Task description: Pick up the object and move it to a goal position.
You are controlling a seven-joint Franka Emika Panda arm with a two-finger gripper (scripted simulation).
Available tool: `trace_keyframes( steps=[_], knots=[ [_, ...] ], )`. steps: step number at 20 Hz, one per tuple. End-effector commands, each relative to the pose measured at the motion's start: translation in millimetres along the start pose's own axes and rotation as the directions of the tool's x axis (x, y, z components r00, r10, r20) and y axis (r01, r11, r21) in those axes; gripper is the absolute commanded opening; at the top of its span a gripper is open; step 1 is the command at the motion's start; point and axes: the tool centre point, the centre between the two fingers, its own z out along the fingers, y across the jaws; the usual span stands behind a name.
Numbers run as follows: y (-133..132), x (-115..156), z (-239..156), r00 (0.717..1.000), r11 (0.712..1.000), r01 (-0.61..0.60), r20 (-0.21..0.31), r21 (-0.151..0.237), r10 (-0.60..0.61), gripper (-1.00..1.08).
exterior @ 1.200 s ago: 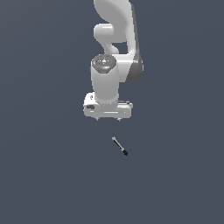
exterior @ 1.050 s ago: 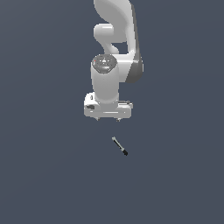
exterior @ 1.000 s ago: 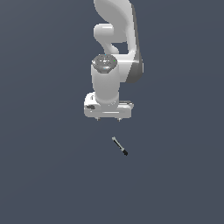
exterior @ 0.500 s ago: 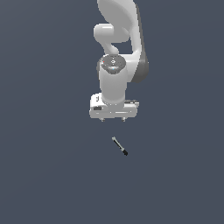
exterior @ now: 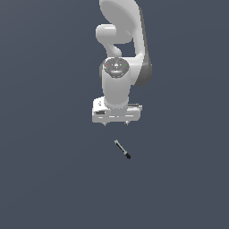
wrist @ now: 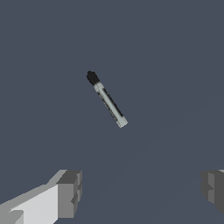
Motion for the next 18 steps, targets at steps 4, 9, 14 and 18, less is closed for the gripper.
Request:
trace_keyframes(
  steps=[4,9,14,18],
  knots=[
    [-3.6,10.9,11.9,0.997,0.997,0.081,-0.003,-0.005,-0.081,1.0],
    [-9.3,26.2,29.8,0.98,0.98,0.197,-0.007,-0.011,-0.197,1.0],
    [-17.2,44.4,54.1,0.94,0.94,0.342,-0.012,-0.017,-0.342,1.0],
    [-22.8,55.7,71.1,0.901,0.901,0.434,-0.016,-0.02,-0.434,1.0]
  ],
)
